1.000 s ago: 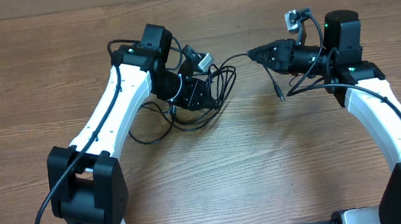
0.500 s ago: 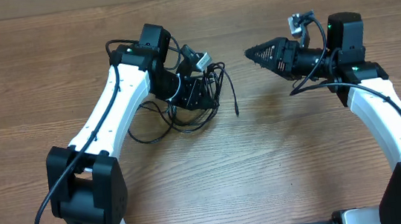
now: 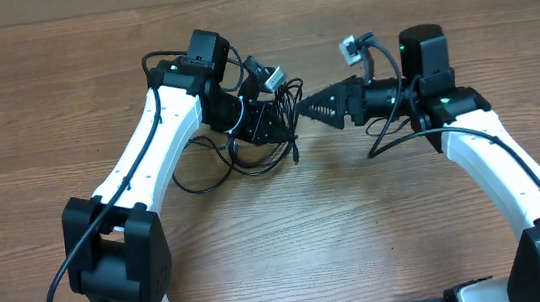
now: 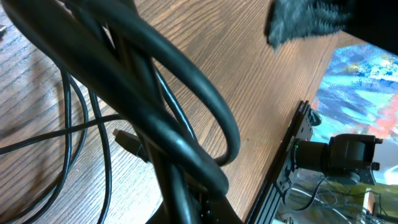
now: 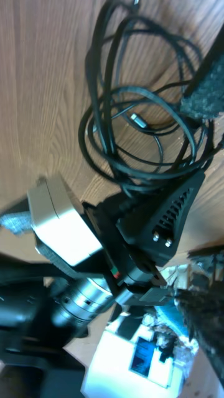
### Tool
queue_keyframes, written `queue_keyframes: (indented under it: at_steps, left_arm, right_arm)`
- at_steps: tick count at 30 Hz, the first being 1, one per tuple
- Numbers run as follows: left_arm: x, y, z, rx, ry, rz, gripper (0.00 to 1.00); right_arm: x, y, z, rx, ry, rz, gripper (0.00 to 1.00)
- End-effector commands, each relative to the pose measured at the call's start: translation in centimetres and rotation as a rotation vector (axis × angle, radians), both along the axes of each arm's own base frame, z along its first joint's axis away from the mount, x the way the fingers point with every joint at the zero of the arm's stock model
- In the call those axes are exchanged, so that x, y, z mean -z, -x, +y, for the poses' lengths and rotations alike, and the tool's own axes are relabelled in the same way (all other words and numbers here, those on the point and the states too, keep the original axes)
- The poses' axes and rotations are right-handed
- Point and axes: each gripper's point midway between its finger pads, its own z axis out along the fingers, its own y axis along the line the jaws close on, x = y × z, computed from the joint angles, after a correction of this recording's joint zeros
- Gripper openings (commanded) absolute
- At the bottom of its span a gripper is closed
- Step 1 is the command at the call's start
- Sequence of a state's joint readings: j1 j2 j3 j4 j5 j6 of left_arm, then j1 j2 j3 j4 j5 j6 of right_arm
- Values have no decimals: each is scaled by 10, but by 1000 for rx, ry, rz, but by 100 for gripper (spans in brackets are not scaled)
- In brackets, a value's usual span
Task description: Untangle cables
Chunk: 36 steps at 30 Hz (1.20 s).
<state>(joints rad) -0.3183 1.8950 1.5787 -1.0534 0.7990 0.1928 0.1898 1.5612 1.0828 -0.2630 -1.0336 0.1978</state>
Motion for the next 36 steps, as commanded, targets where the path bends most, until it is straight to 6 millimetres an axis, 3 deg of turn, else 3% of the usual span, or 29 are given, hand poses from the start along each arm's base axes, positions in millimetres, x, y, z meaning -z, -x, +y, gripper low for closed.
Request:
queue_keyframes:
  at_steps: [1, 6, 11, 14, 23, 33, 36]
  left_arm:
    - [-7, 0, -4, 19, 48, -10, 4]
    - [-20, 6, -14, 76, 147, -24, 4]
    - [-31, 15, -22, 159, 235, -72, 4]
    - [-40, 19, -26, 215, 305, -116, 4]
    - [-40, 20, -26, 235, 309, -142, 4]
    - [-40, 29, -38, 285, 316, -159, 4]
    - [-40, 29, -39, 287, 317, -160, 4]
  right_arm:
    - [-3, 5, 13, -52, 21, -86, 79]
    - [6, 1, 20, -14, 86, -97, 77]
    - [7, 0, 20, -6, 92, -101, 65]
    - [6, -1, 20, -4, 89, -97, 64]
    - [0, -5, 21, 18, 65, -86, 63]
    - [2, -9, 19, 49, 73, -63, 48]
    - [2, -9, 19, 49, 73, -62, 38]
